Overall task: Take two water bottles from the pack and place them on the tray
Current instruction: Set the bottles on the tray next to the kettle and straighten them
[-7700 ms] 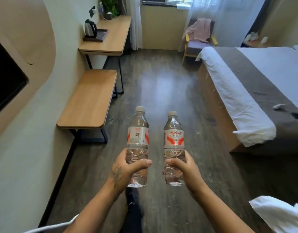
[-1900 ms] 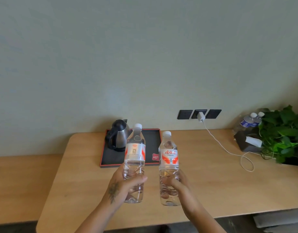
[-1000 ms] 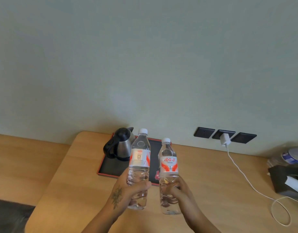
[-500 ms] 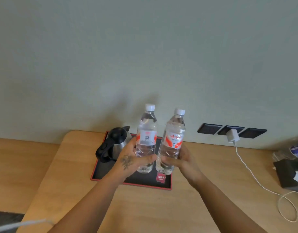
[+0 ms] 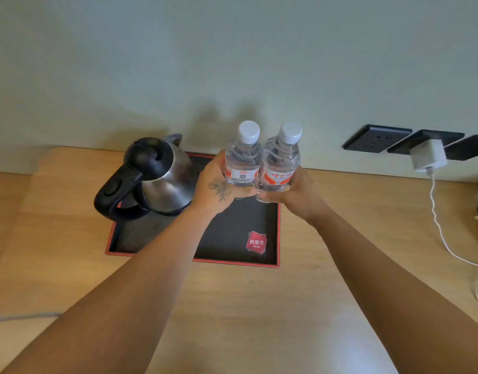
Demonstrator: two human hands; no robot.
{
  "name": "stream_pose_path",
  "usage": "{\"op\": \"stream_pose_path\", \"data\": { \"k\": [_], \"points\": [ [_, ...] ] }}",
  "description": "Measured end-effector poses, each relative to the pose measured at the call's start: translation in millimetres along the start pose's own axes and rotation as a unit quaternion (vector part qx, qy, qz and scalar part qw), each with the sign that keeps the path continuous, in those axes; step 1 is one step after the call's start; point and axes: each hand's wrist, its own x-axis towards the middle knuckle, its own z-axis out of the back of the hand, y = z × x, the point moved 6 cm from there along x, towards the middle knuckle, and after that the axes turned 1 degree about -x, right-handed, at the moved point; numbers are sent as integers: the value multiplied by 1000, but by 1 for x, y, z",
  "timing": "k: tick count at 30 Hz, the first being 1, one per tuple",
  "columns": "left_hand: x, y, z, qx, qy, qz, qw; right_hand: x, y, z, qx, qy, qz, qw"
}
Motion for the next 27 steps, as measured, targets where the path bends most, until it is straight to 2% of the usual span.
{"op": "stream_pose_path", "data": {
  "k": [11, 18, 24, 27],
  "points": [
    [35, 30, -20, 62, -7, -5, 998, 32, -34, -7, -45, -33, -4, 998],
    [42, 18, -21, 87, -12, -51, 995, 41, -40, -10, -55, -37, -14, 998],
    [40, 17, -21, 112, -48, -52, 991, 47, -37, -7, -87, -55, 7, 995],
    [40, 18, -21, 124, -41, -58, 990, 45, -32, -7, -98, -67, 26, 993]
  ]
}}
